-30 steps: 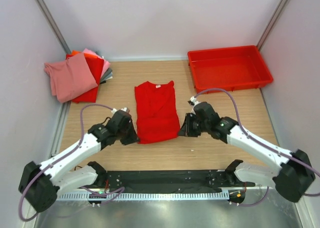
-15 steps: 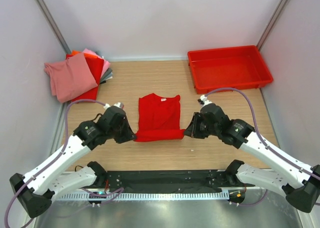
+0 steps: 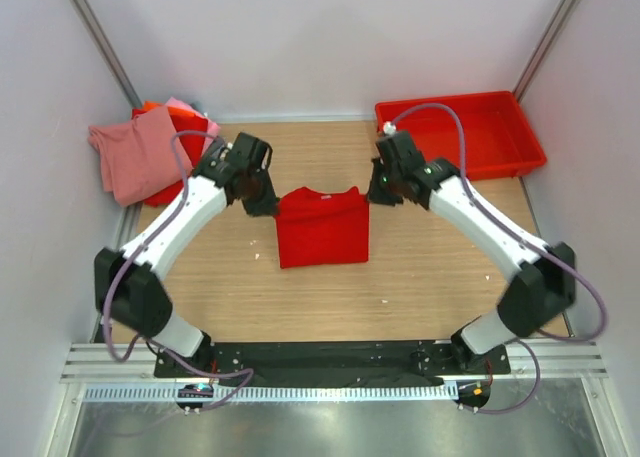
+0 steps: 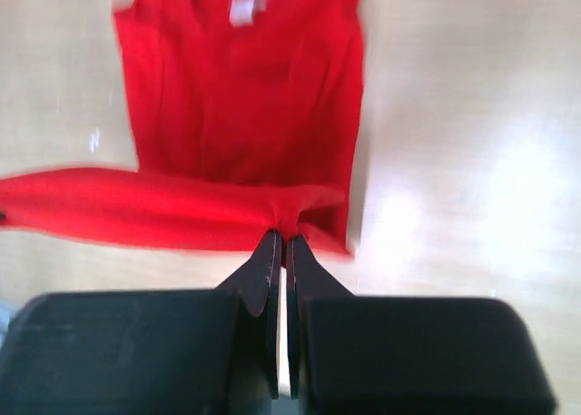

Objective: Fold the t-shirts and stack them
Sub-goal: Fold the tshirt, then neatly place the folded tshirt to the corner

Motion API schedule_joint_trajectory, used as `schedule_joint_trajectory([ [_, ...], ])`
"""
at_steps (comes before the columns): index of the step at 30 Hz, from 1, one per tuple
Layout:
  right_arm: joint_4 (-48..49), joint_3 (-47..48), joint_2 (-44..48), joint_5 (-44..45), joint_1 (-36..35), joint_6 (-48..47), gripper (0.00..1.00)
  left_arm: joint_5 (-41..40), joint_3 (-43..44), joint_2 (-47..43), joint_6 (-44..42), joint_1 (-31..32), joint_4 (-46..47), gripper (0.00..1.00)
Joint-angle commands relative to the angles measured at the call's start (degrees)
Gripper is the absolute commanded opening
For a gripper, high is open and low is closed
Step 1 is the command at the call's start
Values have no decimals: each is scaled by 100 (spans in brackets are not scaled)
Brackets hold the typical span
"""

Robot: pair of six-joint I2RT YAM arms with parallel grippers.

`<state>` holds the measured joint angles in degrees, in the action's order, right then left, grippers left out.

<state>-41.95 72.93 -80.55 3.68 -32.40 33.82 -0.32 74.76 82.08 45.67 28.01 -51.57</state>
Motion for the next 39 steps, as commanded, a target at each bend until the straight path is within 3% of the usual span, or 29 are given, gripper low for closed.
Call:
schedule_joint_trajectory([
  [1, 267, 1297, -1249, 378, 611, -754, 4, -3, 1037, 1078, -742, -629, 59, 4],
  [2, 232, 1695, -1618, 353, 743, -833, 13, 310, 1354, 1430, -874, -830, 94, 12],
  [3, 101, 2108, -2091, 361, 901, -947, 35, 400, 2227, 2295, -980, -937, 16, 49],
  [4, -126, 3165, -2957, 457, 998, -1009, 74, 575, 2740, 2747, -1094, -1042, -158, 62],
  [6, -880, 4339, -3876, 423, 1156, -1079, 83, 656, 4623, 4141, -1157, -1297, -1164, 73],
  [7, -1085, 5145, -4376, 405, 1166, -1097, 85, 604, 5192, 4497, -1183, -1342, -1458, 74],
  [8, -1191, 5335, -4442, 379, 1166, -1123, 85, 551, 5554, 4718, -1253, -1403, -1670, 75],
  [11, -396, 4173, -3654, -60, 1157, -1124, 86, 576, 5341, 4564, -1201, -1491, -1386, 76],
  [12, 156, 3307, -3365, -226, 1157, -1124, 86, 638, 4929, 4092, -1175, -1509, -1112, 77],
  [17, 723, 1604, -2160, -667, 1157, -940, 87, 1077, 2182, 2859, -1043, -1509, 705, 78],
  [22, 1496, -66, -1324, -1281, 1157, -649, 86, 1754, 480, 2321, -876, -1509, 2158, 80],
  [30, 2358, -1771, -32, -1801, 1140, -297, 86, 1965, 13, 2847, -700, -1491, 3152, 80],
  [34, 2332, -2098, 294, -1845, 1148, -324, 86, 1738, 12, 3111, -621, -1369, 3434, 80],
  [39, 2314, -2431, 628, -1906, 1140, -333, 86, 1605, -32, 3481, -437, -1263, 3601, 72],
])
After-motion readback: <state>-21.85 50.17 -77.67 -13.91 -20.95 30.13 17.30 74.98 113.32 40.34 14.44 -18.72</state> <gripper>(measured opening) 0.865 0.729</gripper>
